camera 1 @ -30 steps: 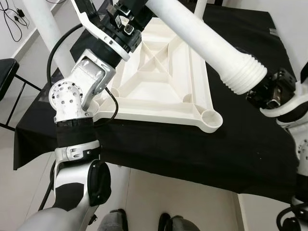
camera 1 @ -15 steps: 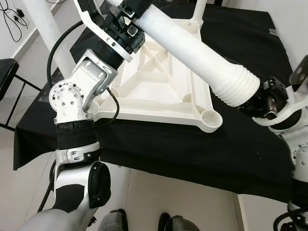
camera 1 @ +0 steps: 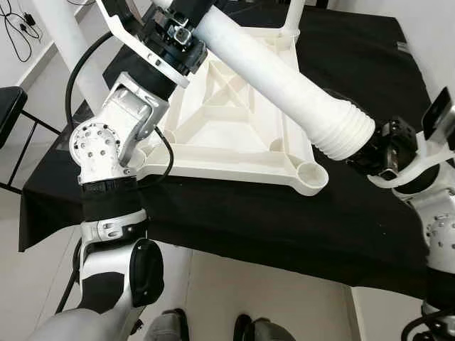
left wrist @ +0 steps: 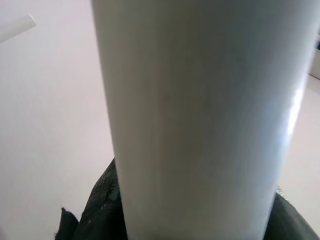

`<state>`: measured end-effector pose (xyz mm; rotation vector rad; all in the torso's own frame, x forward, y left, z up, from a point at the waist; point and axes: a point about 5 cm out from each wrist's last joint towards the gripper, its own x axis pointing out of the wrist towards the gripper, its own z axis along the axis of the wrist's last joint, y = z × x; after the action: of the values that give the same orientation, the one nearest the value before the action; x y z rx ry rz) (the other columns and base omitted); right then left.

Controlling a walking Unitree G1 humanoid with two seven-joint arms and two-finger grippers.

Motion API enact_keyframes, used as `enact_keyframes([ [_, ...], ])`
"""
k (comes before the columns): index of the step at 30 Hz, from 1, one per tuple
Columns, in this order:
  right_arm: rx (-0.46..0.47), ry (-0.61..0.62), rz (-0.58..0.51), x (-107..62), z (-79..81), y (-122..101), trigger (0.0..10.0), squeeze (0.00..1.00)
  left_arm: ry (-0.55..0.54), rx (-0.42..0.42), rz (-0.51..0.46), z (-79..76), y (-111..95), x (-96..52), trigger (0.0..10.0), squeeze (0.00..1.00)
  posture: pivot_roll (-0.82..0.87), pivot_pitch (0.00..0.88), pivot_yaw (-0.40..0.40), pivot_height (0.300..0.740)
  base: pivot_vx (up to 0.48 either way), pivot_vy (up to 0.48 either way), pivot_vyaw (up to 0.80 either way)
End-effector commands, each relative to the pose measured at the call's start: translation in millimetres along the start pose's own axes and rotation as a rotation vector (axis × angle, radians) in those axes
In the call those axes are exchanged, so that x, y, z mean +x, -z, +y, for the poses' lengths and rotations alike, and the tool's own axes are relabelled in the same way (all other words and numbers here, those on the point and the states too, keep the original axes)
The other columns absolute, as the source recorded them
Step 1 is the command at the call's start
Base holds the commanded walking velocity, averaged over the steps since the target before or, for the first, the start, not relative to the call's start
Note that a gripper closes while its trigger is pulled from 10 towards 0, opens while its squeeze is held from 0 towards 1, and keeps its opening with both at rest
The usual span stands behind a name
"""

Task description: Building children table

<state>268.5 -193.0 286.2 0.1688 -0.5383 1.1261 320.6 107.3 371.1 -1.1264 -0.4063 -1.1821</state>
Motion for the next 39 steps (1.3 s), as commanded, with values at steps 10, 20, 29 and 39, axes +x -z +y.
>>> enact_keyframes([
  [10,0.025,0.025,0.063,-1.3,-1.4,17,10.0,0.0,0.07,-0.03,-0.018,-11.6,1,4.0,0.0,0.0,0.0,0.219,-0.084,0.74,0.0,0.0,0.0],
  [20,0.059,0.091,0.093,-4.8,-7.5,24,10.0,1.0,0.055,-0.034,-0.044,-11.7,-3,5.8,0.0,0.0,0.0,0.223,-0.079,0.74,0.0,0.0,0.0],
  [29,0.0,0.151,0.216,-25.8,-15.0,25,10.0,1.0,0.05,-0.003,-0.07,-13.6,-13,7.7,0.0,0.0,0.0,0.221,-0.07,0.74,0.0,0.0,0.0],
  [39,-0.063,0.183,0.339,-42.2,-19.1,23,10.0,1.0,0.052,0.013,-0.088,-15.5,-21,8.1,0.0,0.0,0.0,0.214,-0.072,0.74,0.0,0.0,0.0],
])
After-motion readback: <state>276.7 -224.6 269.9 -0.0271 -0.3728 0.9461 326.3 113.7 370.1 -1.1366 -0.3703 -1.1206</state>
